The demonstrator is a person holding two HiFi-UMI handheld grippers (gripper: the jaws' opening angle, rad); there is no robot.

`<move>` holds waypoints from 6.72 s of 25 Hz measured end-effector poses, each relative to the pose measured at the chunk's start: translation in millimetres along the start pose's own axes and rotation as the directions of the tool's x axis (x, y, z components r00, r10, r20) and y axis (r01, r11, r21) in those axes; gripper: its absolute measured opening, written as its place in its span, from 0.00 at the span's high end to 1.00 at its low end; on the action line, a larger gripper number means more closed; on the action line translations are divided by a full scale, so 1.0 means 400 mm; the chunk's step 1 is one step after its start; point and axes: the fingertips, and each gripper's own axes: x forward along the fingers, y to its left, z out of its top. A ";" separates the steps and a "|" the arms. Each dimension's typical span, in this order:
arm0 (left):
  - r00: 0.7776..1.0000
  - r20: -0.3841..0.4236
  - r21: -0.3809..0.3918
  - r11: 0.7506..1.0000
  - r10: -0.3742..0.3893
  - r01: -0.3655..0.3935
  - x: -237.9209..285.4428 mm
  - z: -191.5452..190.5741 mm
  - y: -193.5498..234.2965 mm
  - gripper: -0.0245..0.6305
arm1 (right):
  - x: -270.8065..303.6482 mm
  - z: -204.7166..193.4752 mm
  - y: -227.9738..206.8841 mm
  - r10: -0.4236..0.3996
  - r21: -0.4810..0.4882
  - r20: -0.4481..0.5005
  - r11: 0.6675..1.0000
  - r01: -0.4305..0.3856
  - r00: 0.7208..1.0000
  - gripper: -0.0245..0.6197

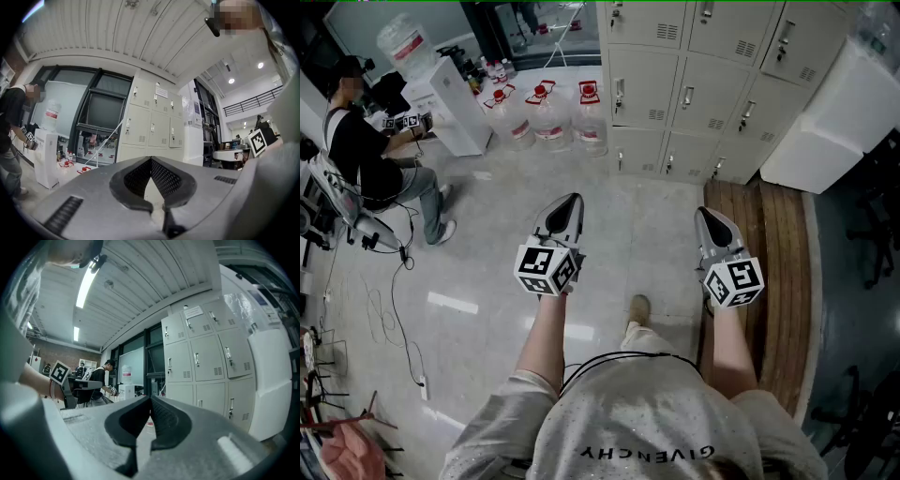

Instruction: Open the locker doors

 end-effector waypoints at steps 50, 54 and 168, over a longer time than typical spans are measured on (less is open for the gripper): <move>0.986 0.017 -0.011 0.986 -0.166 0.167 1.079 0.199 0.693 0.96 | 1.241 0.204 -0.366 0.008 0.042 0.082 0.999 -0.012 0.997 0.92; 0.979 0.015 -0.015 0.979 -0.205 0.205 1.151 0.216 0.747 0.96 | 1.329 0.244 -0.379 -0.012 0.035 0.102 0.999 0.008 0.995 0.90; 0.985 0.023 -0.023 0.985 -0.169 0.169 0.938 0.206 0.460 0.96 | 1.024 0.508 -0.487 -0.136 -0.080 0.172 0.985 0.151 0.976 0.77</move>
